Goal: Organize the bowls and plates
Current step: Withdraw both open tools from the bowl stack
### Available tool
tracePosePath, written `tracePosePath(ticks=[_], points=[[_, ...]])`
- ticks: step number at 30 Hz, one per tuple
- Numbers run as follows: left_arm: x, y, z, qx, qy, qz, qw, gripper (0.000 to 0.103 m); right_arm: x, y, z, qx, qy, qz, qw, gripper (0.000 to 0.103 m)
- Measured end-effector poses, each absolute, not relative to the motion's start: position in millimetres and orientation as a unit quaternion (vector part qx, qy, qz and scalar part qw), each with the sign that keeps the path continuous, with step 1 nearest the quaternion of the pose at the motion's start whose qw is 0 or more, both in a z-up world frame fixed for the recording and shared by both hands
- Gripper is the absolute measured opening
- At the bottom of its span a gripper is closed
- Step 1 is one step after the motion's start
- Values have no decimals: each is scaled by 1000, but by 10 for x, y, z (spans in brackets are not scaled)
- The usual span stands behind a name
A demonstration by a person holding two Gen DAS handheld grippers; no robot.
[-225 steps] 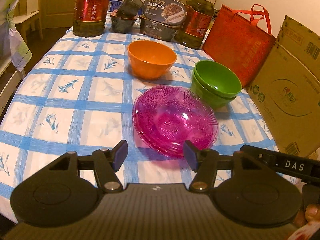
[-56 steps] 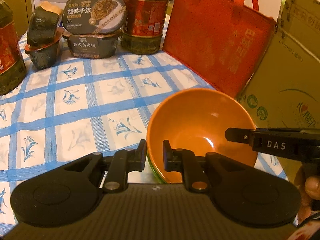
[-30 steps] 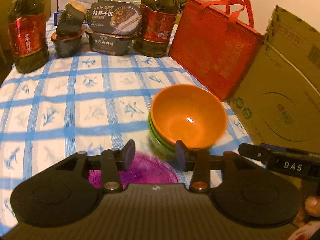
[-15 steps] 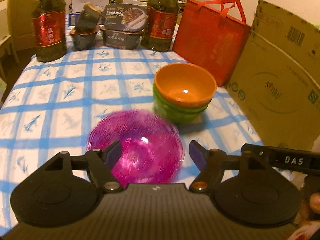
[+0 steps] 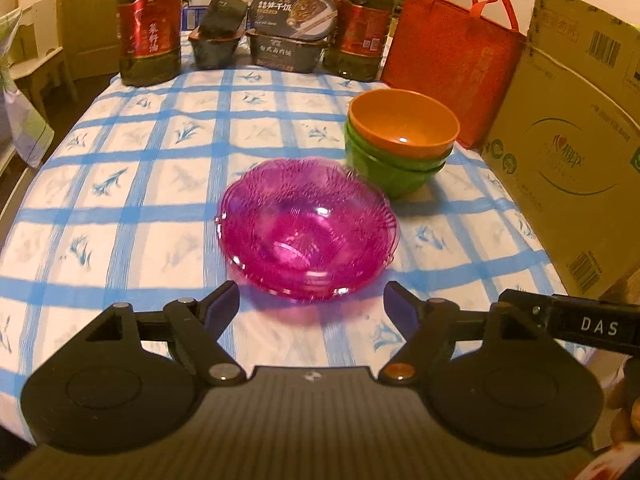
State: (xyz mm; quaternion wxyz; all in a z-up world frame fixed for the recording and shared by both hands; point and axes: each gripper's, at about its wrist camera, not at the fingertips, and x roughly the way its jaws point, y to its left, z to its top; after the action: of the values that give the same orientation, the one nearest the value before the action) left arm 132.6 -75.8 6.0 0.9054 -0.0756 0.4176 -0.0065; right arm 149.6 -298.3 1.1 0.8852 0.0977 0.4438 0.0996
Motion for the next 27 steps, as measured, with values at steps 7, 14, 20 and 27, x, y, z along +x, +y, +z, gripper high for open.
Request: tracePosePath(ticks=[7,14,20,27], points=[[1279,-726,14,-94,432,-20,897,77,1462,-2957,-22,95,450,99,882,73],[1299,-745,16,-96,433,-29,896,77,1464,-2958,-31,97,451,98,882,73],[1411,-726,20,-106,439,-42,891,81,1540,-3003,-55,104,455,93,879,73],[1712,-691,119,-108,425,-52,897,82,1724,-3086,-4,120,453,88,879,73]])
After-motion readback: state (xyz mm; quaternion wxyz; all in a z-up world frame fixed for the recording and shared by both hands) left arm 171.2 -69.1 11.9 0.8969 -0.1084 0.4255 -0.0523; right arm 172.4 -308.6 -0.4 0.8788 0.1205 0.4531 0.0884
